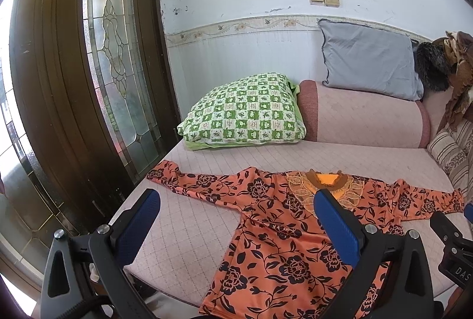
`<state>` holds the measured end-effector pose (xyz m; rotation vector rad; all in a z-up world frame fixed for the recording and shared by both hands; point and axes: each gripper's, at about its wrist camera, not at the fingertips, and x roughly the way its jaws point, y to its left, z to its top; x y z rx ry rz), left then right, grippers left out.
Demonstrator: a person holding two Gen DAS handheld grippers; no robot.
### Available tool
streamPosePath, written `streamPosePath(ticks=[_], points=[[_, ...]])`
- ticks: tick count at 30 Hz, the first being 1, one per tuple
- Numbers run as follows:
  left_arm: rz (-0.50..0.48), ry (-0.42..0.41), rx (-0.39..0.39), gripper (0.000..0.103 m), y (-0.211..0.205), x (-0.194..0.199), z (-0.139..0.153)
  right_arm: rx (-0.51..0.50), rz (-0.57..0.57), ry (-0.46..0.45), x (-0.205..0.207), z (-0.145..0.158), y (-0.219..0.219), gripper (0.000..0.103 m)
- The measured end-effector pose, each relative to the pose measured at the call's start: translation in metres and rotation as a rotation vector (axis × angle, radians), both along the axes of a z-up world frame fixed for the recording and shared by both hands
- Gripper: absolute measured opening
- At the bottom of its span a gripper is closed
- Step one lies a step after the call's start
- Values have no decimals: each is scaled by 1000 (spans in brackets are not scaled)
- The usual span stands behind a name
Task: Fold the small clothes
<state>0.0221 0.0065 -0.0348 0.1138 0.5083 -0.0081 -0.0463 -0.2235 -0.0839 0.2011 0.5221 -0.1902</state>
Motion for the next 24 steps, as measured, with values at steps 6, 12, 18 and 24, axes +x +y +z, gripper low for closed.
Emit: streamPosePath(ticks=[6, 12, 18, 24], points=[[-5, 9, 4, 103, -2, 3, -2, 3, 0, 6, 2, -3, -2, 103], [-9, 16, 9, 103, -3, 5, -4, 4, -2, 18, 9, -5, -2, 103], [-9, 27, 12, 103, -5, 9, -8, 8, -2, 28, 13, -7, -3, 103], [-6, 40, 19, 103, -7, 17, -13, 11, -3, 46, 21, -13, -5, 103]])
